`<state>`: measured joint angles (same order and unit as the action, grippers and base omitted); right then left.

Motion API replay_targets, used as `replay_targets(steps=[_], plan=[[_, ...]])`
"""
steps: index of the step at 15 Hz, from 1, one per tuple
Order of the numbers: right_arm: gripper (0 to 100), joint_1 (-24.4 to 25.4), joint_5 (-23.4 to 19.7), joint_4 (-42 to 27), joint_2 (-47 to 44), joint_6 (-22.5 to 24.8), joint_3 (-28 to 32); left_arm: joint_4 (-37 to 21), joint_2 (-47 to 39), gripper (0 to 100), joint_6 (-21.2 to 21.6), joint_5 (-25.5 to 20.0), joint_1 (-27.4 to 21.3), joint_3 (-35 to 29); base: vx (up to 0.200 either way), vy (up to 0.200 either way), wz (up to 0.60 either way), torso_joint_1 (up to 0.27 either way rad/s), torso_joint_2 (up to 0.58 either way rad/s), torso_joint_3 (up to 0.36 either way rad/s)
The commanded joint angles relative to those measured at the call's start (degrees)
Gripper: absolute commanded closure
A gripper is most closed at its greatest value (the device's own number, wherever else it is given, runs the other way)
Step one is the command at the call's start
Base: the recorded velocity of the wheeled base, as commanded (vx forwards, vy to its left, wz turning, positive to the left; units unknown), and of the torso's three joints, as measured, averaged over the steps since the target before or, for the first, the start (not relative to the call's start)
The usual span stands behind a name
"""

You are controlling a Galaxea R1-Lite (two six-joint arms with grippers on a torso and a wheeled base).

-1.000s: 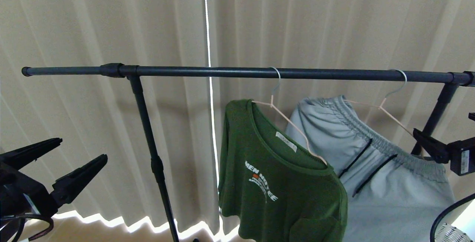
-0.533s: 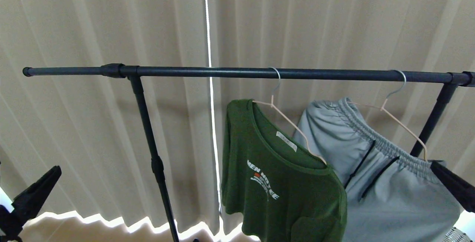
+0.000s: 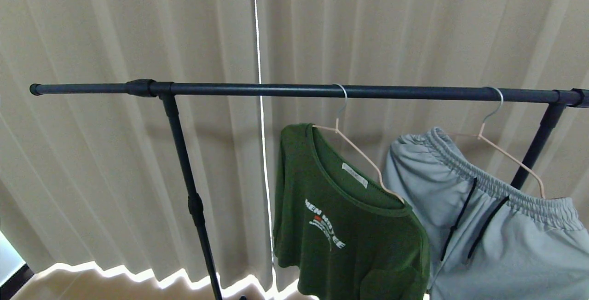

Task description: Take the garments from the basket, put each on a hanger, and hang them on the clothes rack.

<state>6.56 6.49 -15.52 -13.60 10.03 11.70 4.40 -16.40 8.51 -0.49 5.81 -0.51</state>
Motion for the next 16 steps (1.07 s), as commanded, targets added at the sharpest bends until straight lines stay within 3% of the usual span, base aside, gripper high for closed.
replay_targets(steps=[1,3,4,6,8,10,12,14,16], plan=[[0,-3.7,2.1,-5.0,8.9,-1.9,-0.6,-4.9,10.9,0,-0.4,0.0,0.0,-0.2,0.0,0.0,0.0,0.0,0.0,0.0],[0,-6.8,2.0,-4.9,13.6,-7.0,-1.4,-4.5,10.9,0,-8.9,0.0,0.0,0.5,0.0,0.0,0.0,0.0,0.0,0.0],[0,-6.7,3.2,-4.8,13.6,-10.5,-1.5,-4.3,10.9,0,-9.7,0.2,-0.1,0.5,0.0,0.0,0.0,0.0,0.0,0.0],[0,-6.7,5.2,-4.7,13.6,-17.2,-1.9,-4.5,10.9,0,-9.8,3.6,0.0,0.5,0.0,0.0,0.0,0.0,0.0,0.0],[0,-6.7,3.3,-4.7,13.6,-20.8,-1.9,-4.6,10.9,0,-10.1,4.0,0.0,0.5,0.0,0.0,0.0,0.0,0.0,0.0],[0,-6.7,1.6,-4.2,13.6,-28.4,-2.2,-4.5,10.8,0,-8.2,4.4,-0.1,0.5,0.0,0.0,0.0,0.0,0.0,0.0],[0,-6.7,3.8,3.7,13.6,-34.1,-6.0,-4.7,10.8,0,-9.7,3.7,-0.1,0.5,0.0,0.0,0.0,0.0,0.0,0.0],[0,-6.7,3.7,5.0,13.6,-33.9,-6.5,-4.7,10.8,0,-9.7,3.7,-0.1,0.4,0.0,0.0,0.0,0.0,0.0,0.0],[0,-6.7,2.7,5.2,13.6,-25.2,-6.8,-4.7,10.8,0,-9.7,3.7,-0.1,0.5,0.0,0.0,0.0,0.0,0.0,0.0]])
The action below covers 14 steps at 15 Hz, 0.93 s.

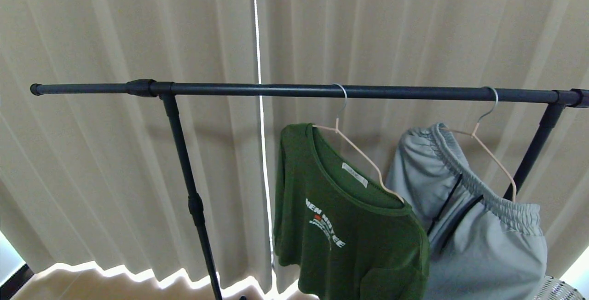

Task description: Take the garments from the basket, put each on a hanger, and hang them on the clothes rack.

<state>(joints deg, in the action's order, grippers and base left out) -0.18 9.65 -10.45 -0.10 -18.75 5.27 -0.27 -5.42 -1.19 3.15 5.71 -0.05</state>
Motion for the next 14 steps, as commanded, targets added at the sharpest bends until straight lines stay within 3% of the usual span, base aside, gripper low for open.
replay_targets(steps=[1,2,4,6,8,10,11,13,14], plan=[[0,0.0,-1.2,0.3,0.1,6.4,-0.5,0.0,-0.2,0,0.1,0.0,0.0,0.0,0.0,0.0,0.0,0.0,0.0,0.0],[0,0.0,-5.7,0.5,0.1,11.5,-0.6,0.0,-0.2,0,0.0,0.0,0.0,0.0,0.0,0.0,0.0,0.0,0.0,0.0],[0,0.0,-12.6,0.7,0.1,17.3,-0.8,0.0,-0.2,0,0.1,0.0,0.0,0.0,0.0,0.0,0.0,0.0,0.0,0.0],[0,0.0,-13.9,2.0,0.1,18.9,-1.2,0.0,-0.2,0,0.1,-0.1,0.0,0.0,0.0,0.0,0.0,0.0,0.0,0.0],[0,0.0,-14.3,2.7,0.1,27.5,-2.3,0.1,-0.3,0,0.4,-0.2,0.0,0.0,0.0,0.0,0.0,0.0,0.0,0.0],[0,0.0,-14.5,2.7,0.1,29.9,-2.3,0.1,-0.3,0,0.4,-0.2,0.0,0.0,0.0,0.0,0.0,0.0,0.0,0.0],[0,0.0,-14.8,2.7,0.1,28.4,-2.3,0.1,-0.5,0,1.8,-1.7,-0.1,0.0,0.0,0.0,0.0,0.0,0.0,0.0],[0,0.0,-14.3,2.8,0.1,25.7,-2.5,0.2,0.4,0,4.4,-5.8,-5.4,0.0,0.0,0.0,0.0,0.0,0.0,0.0],[0,0.0,-12.6,2.8,0.1,24.9,-2.5,0.4,4.3,0,5.9,-6.6,-6.2,0.0,0.0,0.0,0.0,0.0,0.0,0.0]])
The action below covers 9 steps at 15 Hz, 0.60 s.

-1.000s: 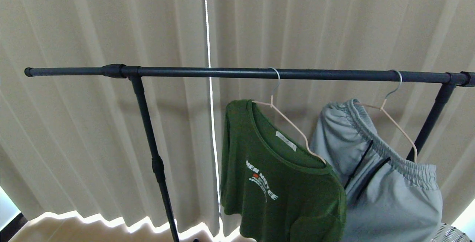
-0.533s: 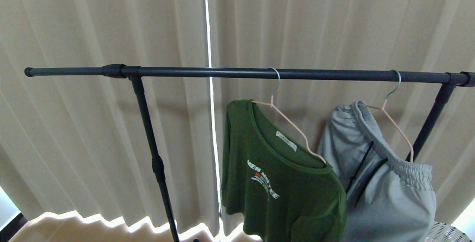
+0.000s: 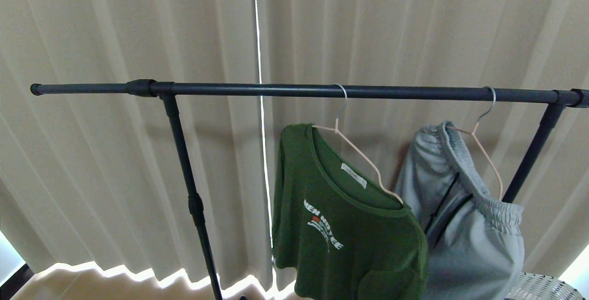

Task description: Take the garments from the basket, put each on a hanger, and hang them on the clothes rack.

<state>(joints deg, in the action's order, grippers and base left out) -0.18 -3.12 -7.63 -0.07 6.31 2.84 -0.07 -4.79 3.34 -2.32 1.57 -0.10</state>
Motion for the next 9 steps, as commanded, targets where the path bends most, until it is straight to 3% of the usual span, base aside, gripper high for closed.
replay_targets(steps=[1,3,9], plan=[[0,0.0,0.2,0.0,0.1,-0.1,0.0,0.2,4.2,0,0.5,-0.8,-1.7,0.1,0.0,0.0,0.0,0.0,0.0,0.0],[0,0.0,0.1,0.5,0.1,-0.2,-0.1,0.2,4.3,0,-1.3,-0.1,-1.7,0.1,0.0,0.0,0.0,0.0,0.0,0.0],[0,0.0,0.0,0.5,0.1,0.0,-0.1,0.2,4.3,0,-1.6,0.3,-1.7,0.1,0.0,0.0,0.0,0.0,0.0,0.0]])
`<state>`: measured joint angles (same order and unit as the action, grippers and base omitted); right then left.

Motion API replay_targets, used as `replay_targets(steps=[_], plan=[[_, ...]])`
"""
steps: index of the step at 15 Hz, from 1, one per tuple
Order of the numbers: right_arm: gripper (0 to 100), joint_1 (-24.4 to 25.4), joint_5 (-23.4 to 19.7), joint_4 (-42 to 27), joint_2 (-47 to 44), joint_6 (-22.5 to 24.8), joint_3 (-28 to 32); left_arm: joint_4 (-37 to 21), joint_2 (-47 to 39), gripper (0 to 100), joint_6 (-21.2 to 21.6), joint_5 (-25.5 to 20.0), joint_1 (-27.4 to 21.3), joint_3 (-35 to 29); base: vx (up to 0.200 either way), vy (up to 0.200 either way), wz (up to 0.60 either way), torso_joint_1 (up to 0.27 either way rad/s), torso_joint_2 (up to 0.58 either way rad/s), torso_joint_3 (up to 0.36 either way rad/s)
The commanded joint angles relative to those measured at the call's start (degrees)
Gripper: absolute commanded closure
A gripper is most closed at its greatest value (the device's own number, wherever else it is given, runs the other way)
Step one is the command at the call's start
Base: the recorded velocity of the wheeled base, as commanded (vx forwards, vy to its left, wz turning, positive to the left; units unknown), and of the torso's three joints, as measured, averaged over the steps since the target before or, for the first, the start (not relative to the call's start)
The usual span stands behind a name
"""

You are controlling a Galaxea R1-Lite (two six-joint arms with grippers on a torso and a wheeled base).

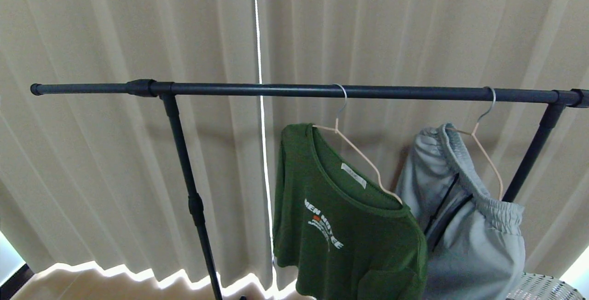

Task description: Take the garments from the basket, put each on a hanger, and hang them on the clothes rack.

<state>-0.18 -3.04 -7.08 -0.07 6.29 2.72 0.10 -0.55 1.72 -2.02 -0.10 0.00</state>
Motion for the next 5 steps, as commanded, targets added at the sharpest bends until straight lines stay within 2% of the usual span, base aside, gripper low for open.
replay_targets(steps=[1,5], plan=[[0,0.0,0.0,0.1,0.1,0.0,0.0,0.0,0.0,0,0.0,0.0,0.0,0.0,0.0,0.0,0.0,0.0,0.0,0.0],[0,0.0,0.4,0.1,0.1,-1.0,0.0,0.0,0.0,0,0.0,0.0,0.0,0.0,0.0,0.0,0.0,0.0,0.0,0.0]])
